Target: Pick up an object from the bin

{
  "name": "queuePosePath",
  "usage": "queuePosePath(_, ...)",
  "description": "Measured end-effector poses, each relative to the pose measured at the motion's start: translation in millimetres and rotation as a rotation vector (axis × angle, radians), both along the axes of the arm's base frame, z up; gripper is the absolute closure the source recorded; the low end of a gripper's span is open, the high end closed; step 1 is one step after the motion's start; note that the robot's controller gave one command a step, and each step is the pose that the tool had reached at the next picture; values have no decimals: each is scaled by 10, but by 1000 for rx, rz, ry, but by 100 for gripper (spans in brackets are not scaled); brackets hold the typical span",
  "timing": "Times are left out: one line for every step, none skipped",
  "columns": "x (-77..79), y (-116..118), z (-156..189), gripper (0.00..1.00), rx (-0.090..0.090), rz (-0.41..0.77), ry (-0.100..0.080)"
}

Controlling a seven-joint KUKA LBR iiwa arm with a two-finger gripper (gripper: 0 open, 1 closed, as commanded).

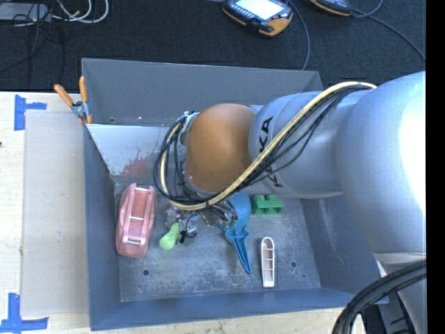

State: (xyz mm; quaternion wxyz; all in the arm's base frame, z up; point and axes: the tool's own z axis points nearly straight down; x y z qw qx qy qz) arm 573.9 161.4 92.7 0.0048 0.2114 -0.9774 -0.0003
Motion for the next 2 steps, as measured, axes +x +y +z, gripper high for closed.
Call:
queuePosePath(3, 2, 87, 100, 0, 0, -1)
queuePosePath(4, 4, 161, 100, 0, 0, -1)
